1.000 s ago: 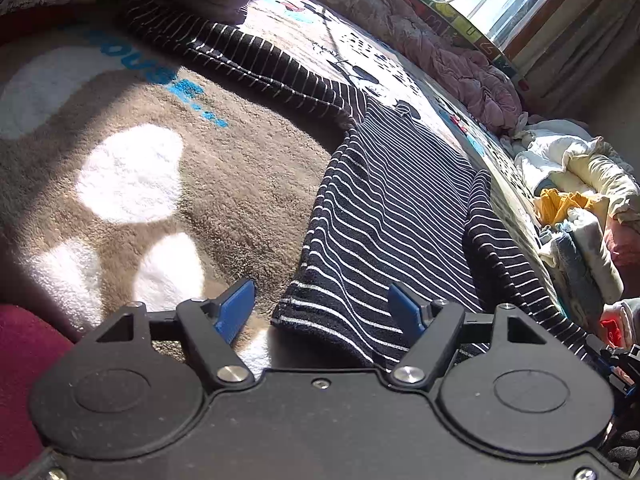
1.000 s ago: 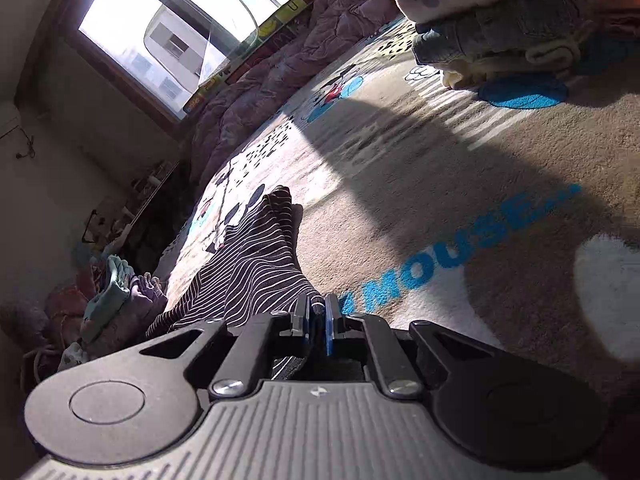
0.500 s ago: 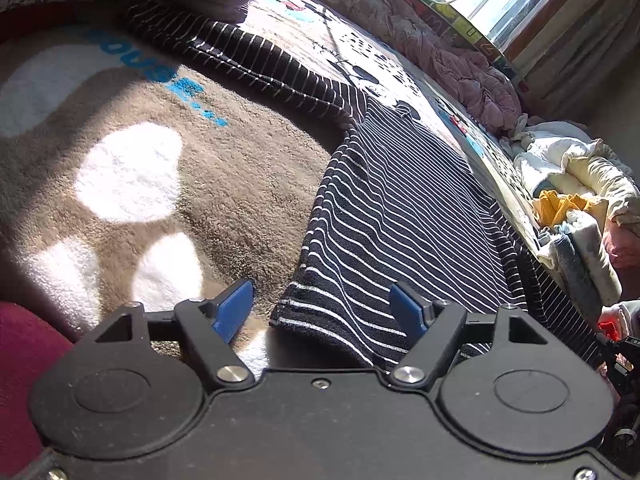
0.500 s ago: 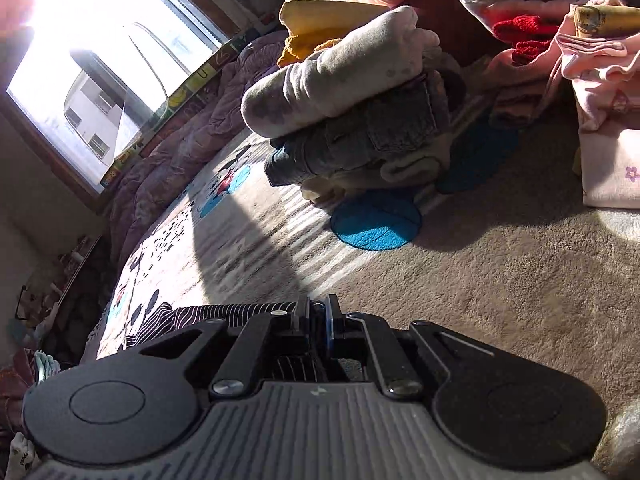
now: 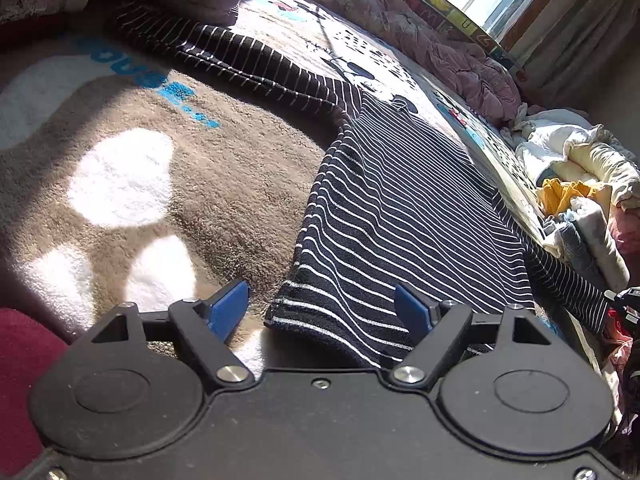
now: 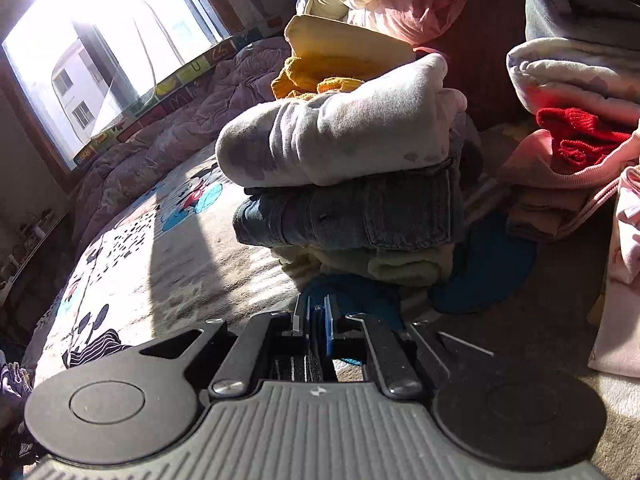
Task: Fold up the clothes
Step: 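Smooth the striped pants flat with the right tool, then open it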
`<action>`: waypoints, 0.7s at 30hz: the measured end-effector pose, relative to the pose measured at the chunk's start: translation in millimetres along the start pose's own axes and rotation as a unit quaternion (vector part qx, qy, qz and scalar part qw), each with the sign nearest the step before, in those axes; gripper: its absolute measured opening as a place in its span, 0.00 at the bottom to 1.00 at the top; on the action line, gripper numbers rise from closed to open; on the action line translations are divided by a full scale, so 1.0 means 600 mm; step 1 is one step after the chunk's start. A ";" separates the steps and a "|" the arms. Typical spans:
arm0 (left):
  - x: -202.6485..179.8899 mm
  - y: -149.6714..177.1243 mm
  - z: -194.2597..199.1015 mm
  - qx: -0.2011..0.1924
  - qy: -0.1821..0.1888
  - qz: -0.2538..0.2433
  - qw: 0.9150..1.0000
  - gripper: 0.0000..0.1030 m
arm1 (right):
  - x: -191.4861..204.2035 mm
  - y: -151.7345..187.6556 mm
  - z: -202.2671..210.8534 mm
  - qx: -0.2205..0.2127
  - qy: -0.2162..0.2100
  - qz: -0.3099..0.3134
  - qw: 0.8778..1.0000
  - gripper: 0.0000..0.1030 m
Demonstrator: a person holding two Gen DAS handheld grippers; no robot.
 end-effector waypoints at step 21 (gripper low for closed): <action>0.004 -0.005 0.001 -0.014 0.030 0.036 0.999 0.90 | 0.081 0.172 0.077 0.095 -0.063 -0.024 0.993 0.59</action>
Point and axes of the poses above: each gripper's, at about its wrist camera, not at the fingertips, and z roughly against the way its jaws point, x to its left, y to its underside, the point moved 10 cm from there along -z, roughly the way its jaws point, and after that the axes turned 14 degrees about y, right-handed, at the moved point
